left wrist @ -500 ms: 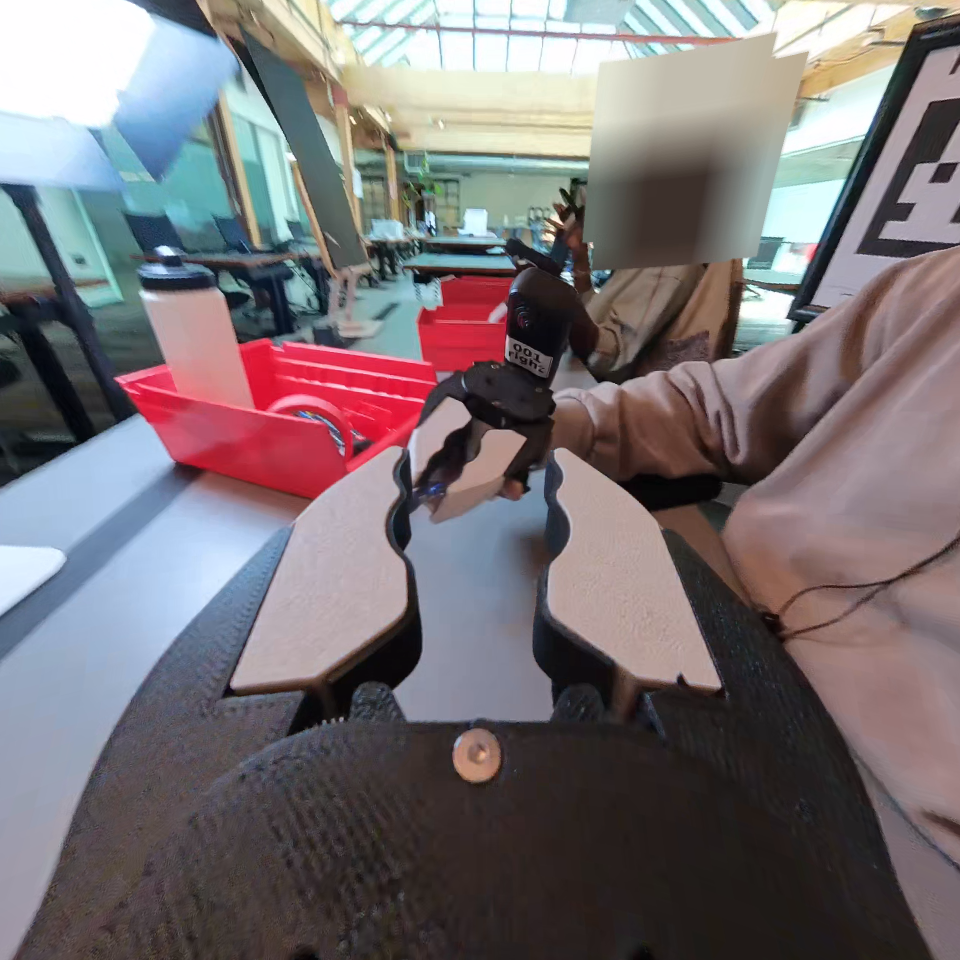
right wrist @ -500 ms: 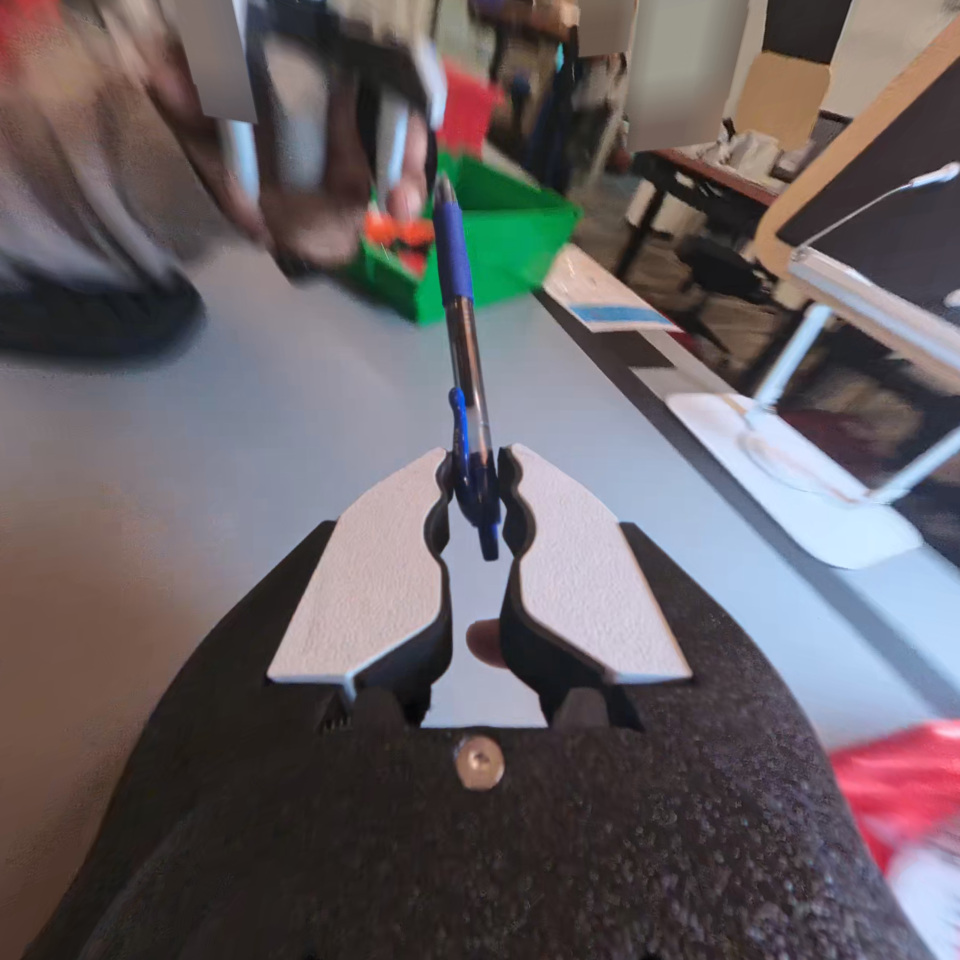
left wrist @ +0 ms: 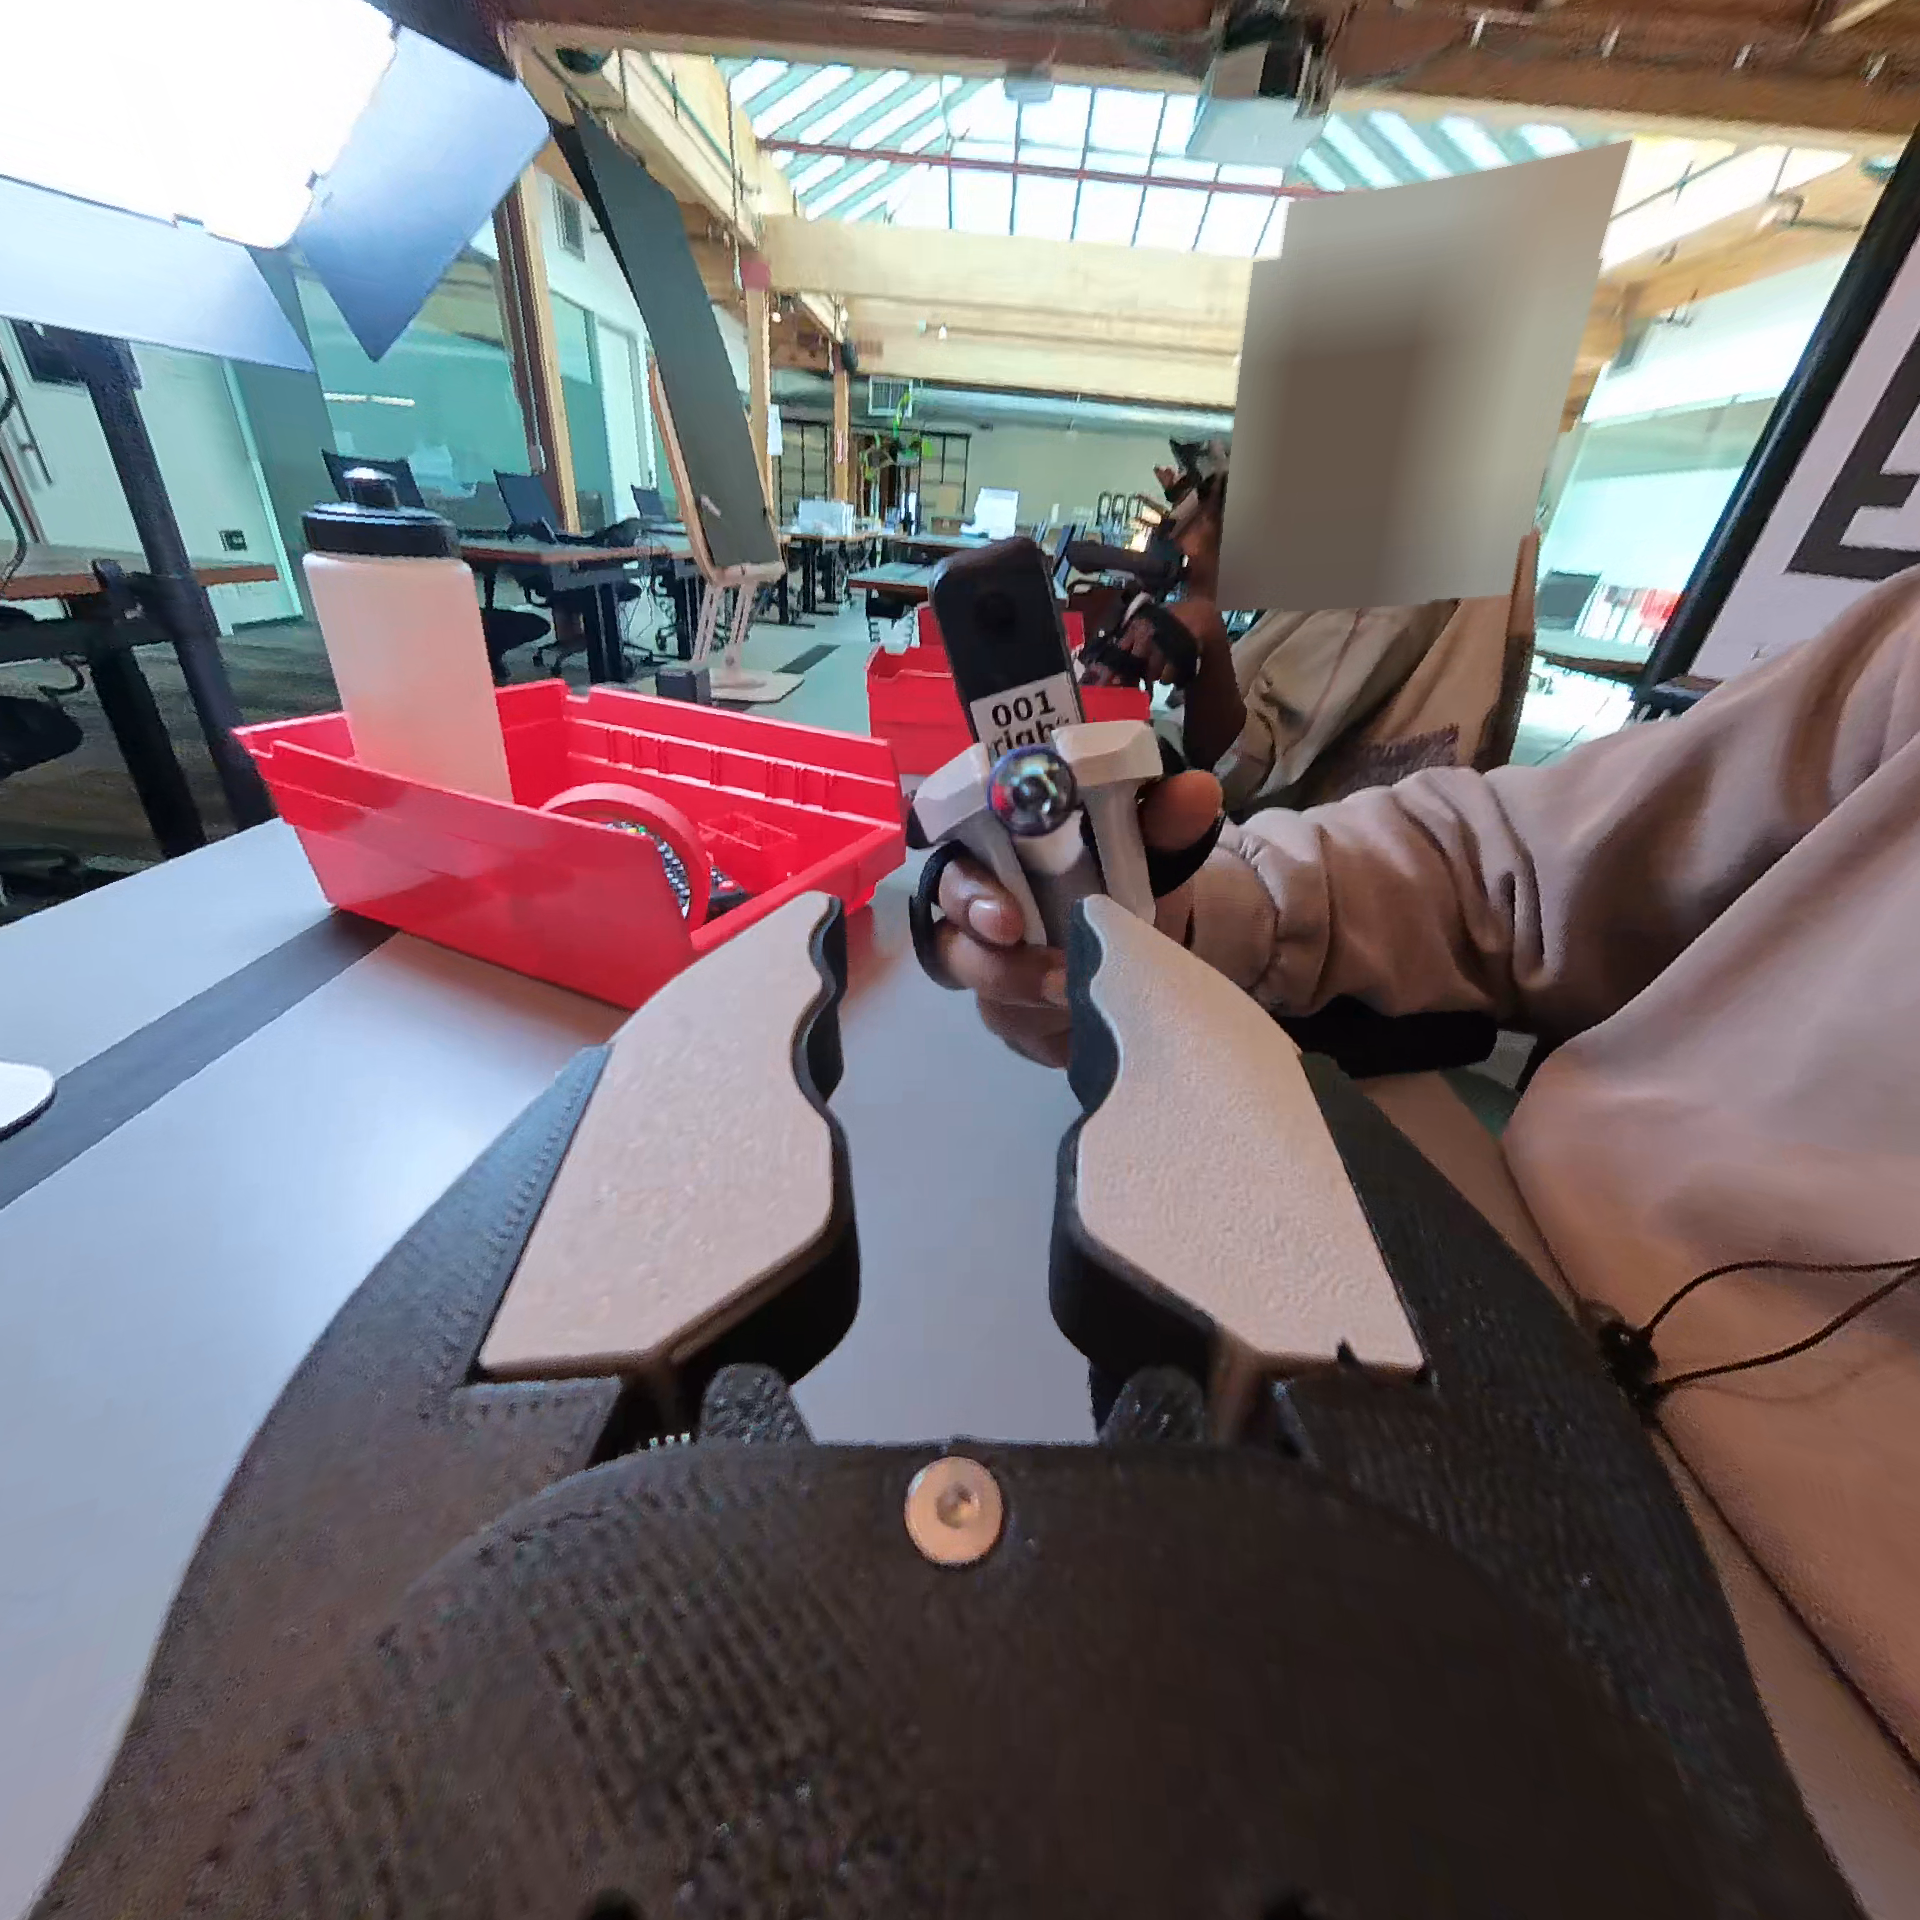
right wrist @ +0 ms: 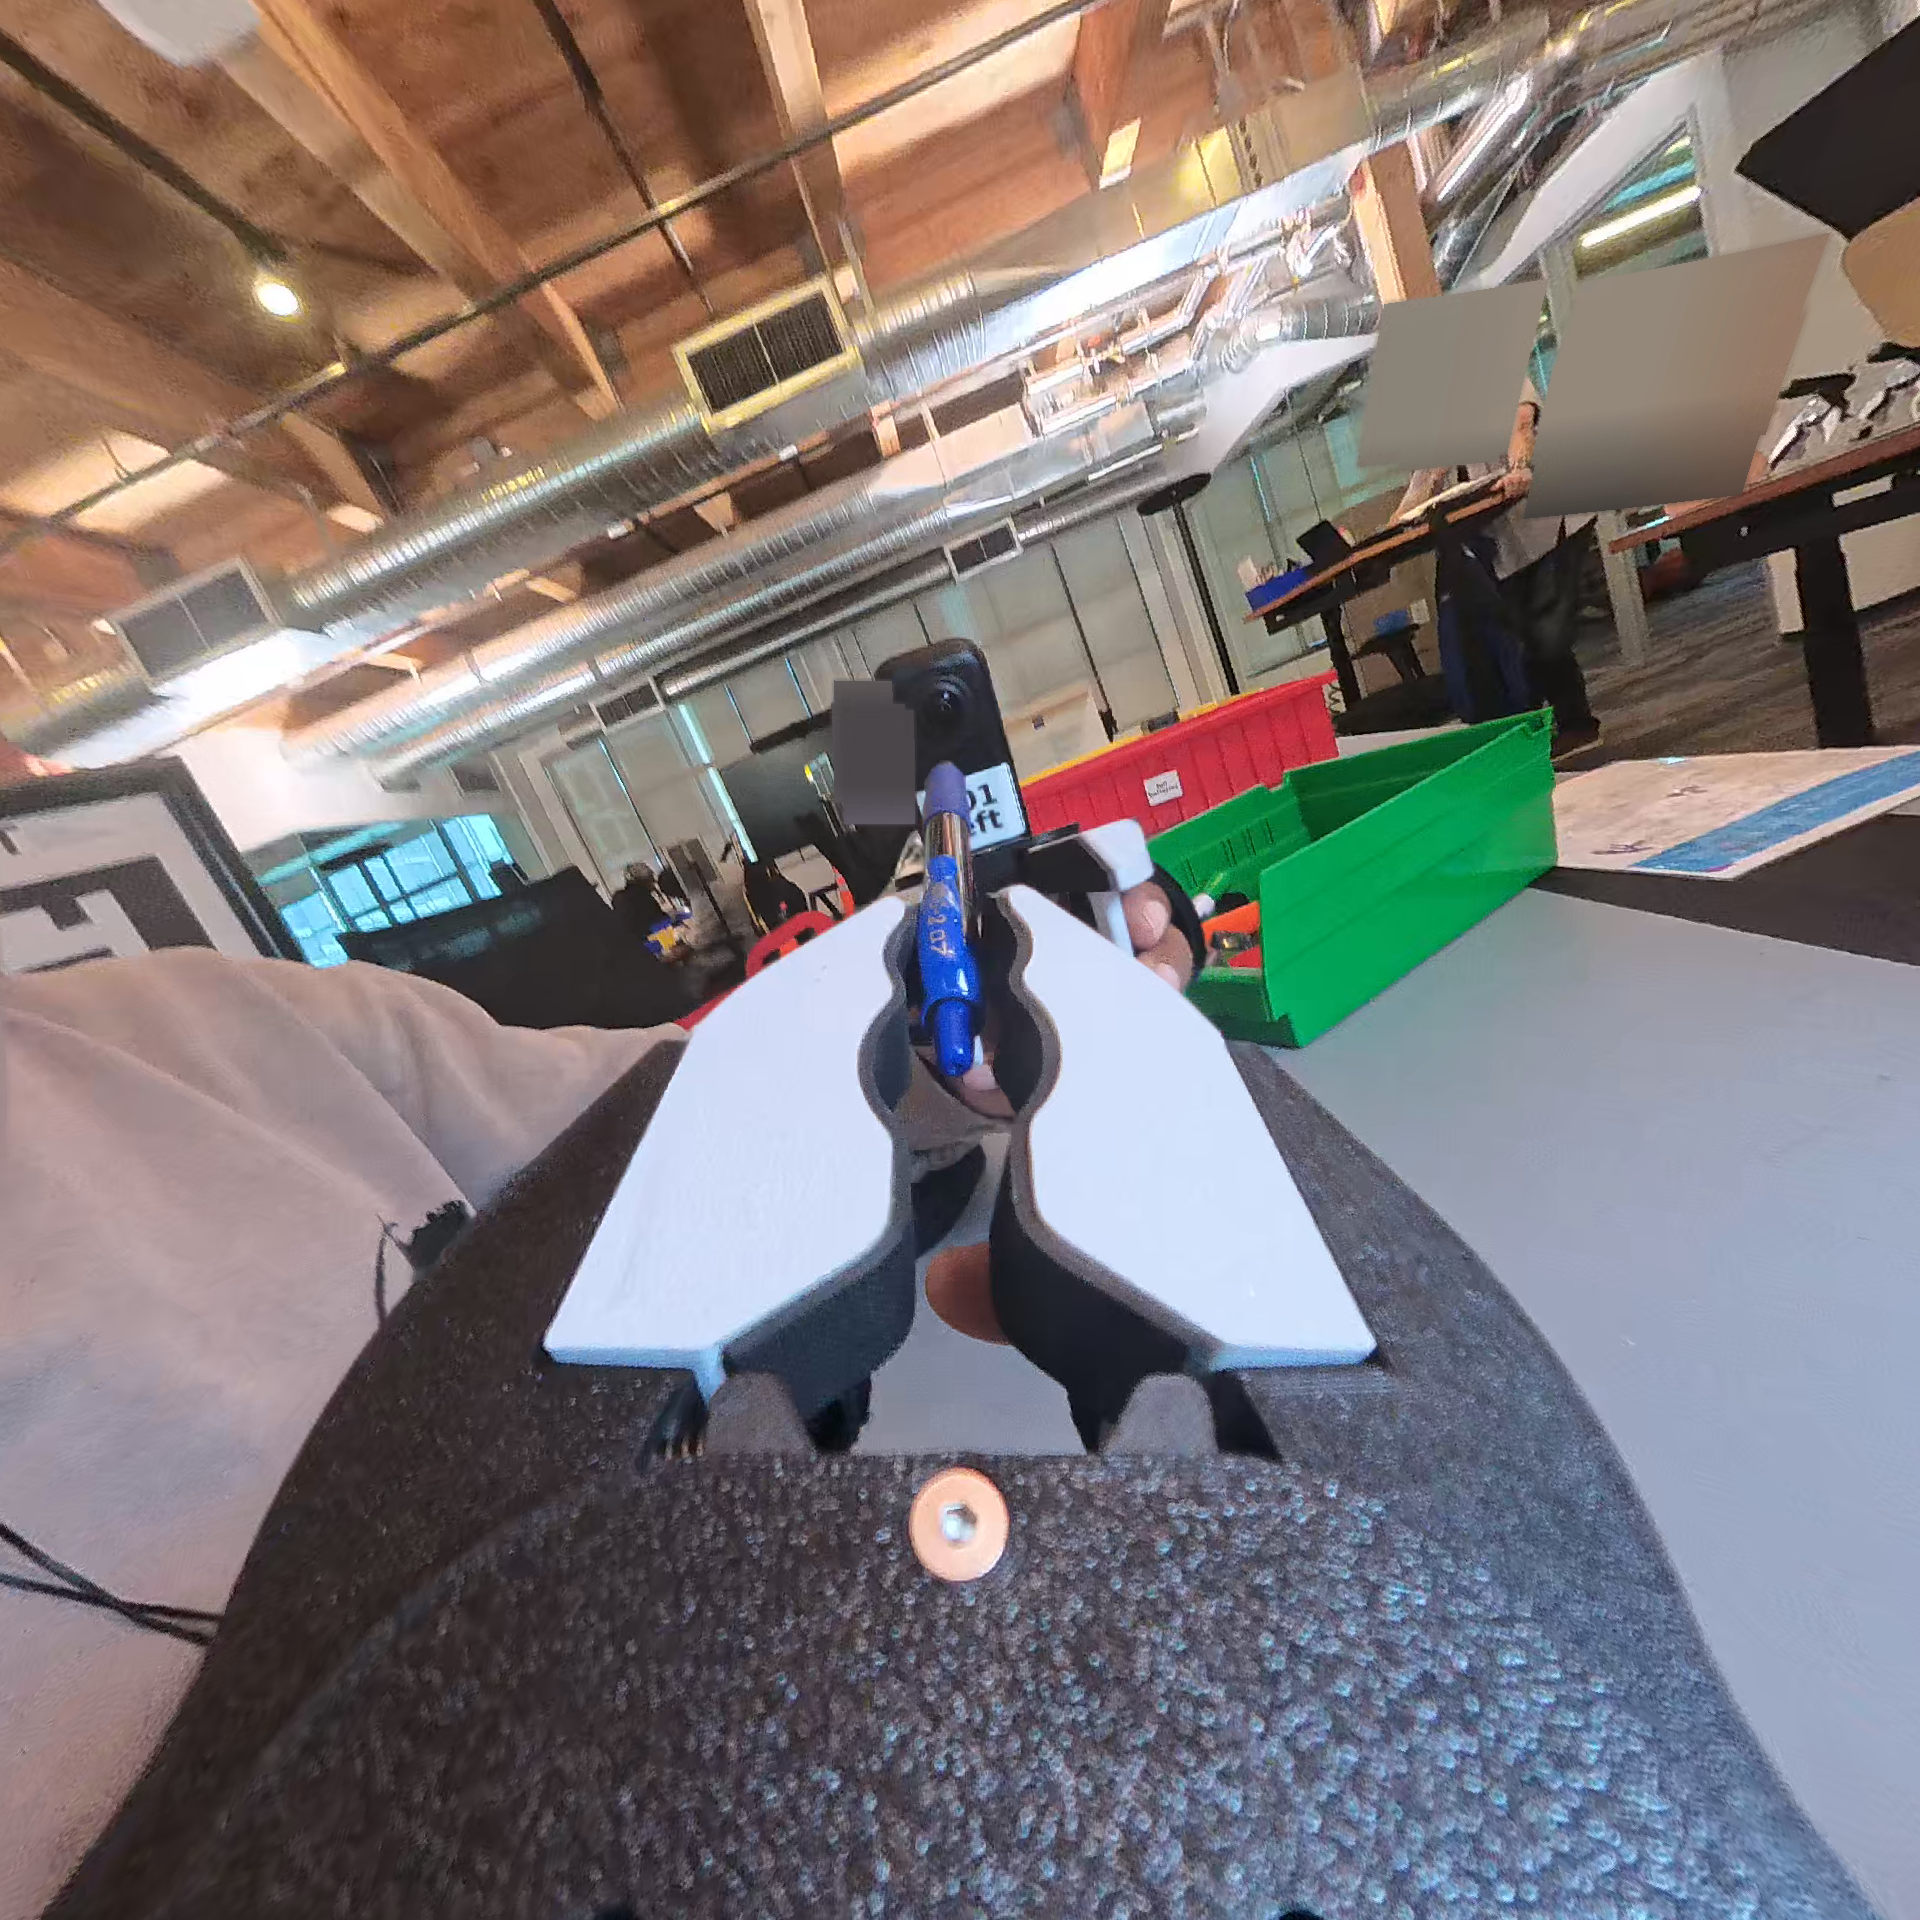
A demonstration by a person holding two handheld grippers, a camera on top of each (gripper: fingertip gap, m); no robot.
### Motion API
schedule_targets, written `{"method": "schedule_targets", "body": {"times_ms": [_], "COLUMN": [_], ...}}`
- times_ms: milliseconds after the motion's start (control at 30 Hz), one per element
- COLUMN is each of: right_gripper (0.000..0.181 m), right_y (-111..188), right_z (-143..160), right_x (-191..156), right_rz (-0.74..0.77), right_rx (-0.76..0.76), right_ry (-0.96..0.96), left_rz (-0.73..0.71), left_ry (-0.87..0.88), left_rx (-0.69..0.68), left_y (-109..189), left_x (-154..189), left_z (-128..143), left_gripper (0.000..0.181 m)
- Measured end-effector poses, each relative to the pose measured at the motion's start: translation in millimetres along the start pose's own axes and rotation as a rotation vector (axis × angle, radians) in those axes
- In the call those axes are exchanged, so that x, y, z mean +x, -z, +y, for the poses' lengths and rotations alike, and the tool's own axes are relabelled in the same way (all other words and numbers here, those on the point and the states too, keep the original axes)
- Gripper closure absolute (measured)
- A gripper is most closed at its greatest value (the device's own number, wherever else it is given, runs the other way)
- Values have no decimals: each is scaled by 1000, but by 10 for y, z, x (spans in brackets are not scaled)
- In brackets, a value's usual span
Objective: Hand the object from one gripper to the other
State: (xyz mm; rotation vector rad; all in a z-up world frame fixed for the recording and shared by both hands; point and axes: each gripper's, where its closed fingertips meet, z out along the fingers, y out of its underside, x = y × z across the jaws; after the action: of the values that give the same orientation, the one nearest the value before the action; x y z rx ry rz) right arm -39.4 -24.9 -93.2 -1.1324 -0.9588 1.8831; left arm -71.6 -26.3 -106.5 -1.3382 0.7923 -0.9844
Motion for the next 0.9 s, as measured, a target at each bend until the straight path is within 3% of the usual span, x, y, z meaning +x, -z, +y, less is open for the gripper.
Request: {"method": "schedule_targets", "body": {"times_ms": [133, 200, 233, 333, 400, 533, 600, 733, 867, 900], "right_gripper": [170, 170, 168, 146, 138, 137, 145, 157, 154, 164], "right_y": [-30, -71, -76, 10, 92, 59, -5, -119, -193, -191], "right_z": [77, 285, 382, 692, 706, 506, 410, 378, 531, 587], "right_x": [-21, 22, 72, 326, 445, 318, 182, -13, -82, -85], "right_rz": [-30, -19, 3, 149, 240, 278, 261, 206, 157, 146], "right_rx": [11, -83, -140, -406, -497, -490, -437, -375, -435, -466], "right_ry": [-107, -125, -125, 54, 262, 514, 574, 549, 517, 536], "left_rz": [36, 34, 23, -45, -108, -190, -203, -189, -158, -150], "left_ry": [-26, -19, -6, 4, -14, -42, -83, -171, -250, -265], "left_rx": [86, 69, 39, -60, -162, -359, -465, -617, -708, -718], "left_y": [-28, -35, -38, -31, -18, -41, -71, -165, -257, -271], "left_x": [153, 177, 161, 47, -59, -168, -158, -19, 151, 188], "left_z": [-151, -176, -163, -80, 49, 359, 540, 771, 863, 866], "left_gripper": [148, 170, 170, 170, 170, 170, 170, 170, 170, 170]}}
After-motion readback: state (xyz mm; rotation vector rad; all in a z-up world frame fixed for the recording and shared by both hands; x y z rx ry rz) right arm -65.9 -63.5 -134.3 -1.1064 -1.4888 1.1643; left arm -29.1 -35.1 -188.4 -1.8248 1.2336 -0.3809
